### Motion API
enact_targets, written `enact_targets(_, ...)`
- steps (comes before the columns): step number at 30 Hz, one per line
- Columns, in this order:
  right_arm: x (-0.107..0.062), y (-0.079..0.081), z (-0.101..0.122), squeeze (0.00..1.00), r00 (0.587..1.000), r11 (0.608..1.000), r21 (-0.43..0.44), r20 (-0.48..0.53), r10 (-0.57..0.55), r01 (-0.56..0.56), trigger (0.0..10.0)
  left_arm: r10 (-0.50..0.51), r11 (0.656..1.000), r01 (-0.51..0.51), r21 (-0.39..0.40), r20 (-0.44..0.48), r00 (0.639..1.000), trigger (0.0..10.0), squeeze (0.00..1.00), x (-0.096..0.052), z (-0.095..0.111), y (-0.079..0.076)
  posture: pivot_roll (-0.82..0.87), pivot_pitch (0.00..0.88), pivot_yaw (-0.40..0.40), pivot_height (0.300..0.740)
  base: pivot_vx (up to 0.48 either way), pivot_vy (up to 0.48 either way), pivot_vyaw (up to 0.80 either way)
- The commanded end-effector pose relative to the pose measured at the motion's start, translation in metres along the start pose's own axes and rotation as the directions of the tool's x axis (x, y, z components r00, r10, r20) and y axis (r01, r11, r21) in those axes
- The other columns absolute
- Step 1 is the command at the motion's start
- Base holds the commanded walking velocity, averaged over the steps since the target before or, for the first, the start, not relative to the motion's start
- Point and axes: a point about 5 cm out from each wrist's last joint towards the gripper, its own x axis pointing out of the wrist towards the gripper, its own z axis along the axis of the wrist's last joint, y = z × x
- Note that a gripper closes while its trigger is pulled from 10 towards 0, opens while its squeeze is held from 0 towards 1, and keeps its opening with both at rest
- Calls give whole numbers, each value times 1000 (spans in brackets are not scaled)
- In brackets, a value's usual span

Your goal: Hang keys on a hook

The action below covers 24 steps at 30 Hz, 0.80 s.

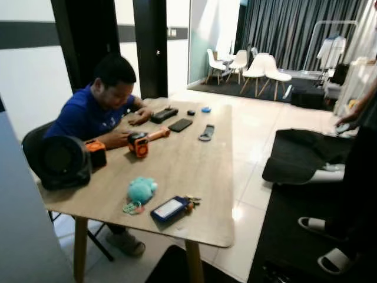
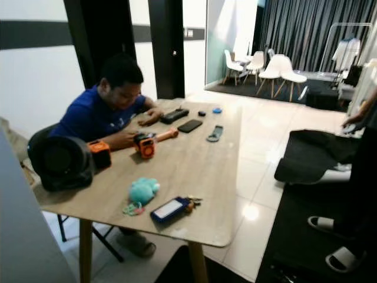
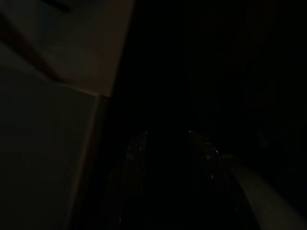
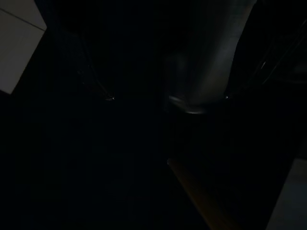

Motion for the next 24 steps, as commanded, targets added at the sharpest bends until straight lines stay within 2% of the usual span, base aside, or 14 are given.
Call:
enact_targets(1,0,2,1,0,1000,1000,5,1,1,-1,10000,7,1000,-7,4,-15,1000,10000,0,-2,-5,4,69,0,5,740,0,0,0)
enact_targets(20,1,4,3,0,1000,1000,8,6,6,-6,10000,-39,999,39,4,24,999,10000,0,-3,-4,1,73,0,3,740,0,0,0)
enact_targets(24,1,4,3,0,1000,1000,8,6,6,-6,10000,-53,999,53,2,32,998,10000,0,-3,-3,-1,73,0,3,740,0,-420,0)
